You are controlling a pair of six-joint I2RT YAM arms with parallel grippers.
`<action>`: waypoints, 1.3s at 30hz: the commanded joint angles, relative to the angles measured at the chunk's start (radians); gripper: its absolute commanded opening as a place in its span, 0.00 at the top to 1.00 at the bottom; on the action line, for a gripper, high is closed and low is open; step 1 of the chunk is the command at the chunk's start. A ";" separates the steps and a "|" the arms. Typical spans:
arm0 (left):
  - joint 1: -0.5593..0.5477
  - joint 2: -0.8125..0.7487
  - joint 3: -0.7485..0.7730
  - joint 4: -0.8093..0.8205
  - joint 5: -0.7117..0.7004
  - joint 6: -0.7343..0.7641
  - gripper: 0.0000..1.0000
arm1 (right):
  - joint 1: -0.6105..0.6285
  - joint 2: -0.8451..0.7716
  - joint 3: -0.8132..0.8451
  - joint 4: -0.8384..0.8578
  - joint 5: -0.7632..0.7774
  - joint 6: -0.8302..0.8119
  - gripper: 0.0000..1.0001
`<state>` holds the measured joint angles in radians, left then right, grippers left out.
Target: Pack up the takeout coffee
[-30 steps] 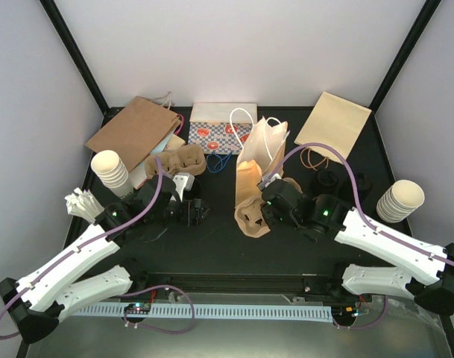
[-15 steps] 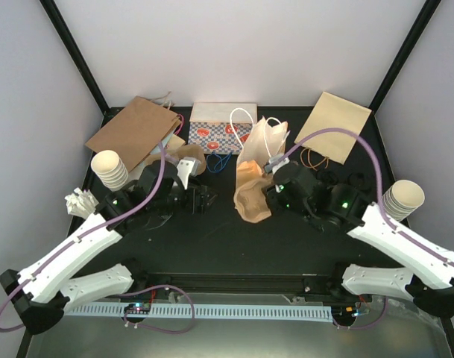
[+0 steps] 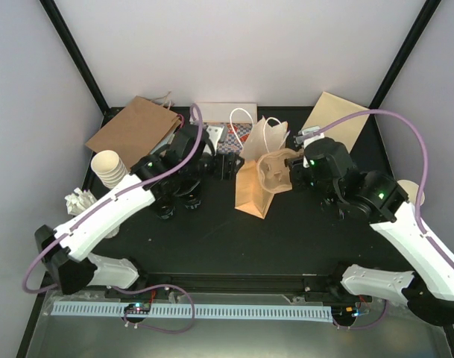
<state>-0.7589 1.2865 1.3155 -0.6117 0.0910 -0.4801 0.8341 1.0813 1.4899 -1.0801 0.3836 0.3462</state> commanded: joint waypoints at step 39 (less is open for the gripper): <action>-0.051 0.503 0.598 -0.320 -0.303 0.126 0.76 | -0.009 -0.126 -0.045 -0.008 0.247 -0.031 0.63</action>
<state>-0.8062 1.7721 1.8496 -0.8684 -0.1905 -0.3714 0.8295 0.9649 1.4437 -1.1038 0.6231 0.3229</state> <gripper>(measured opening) 0.343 0.366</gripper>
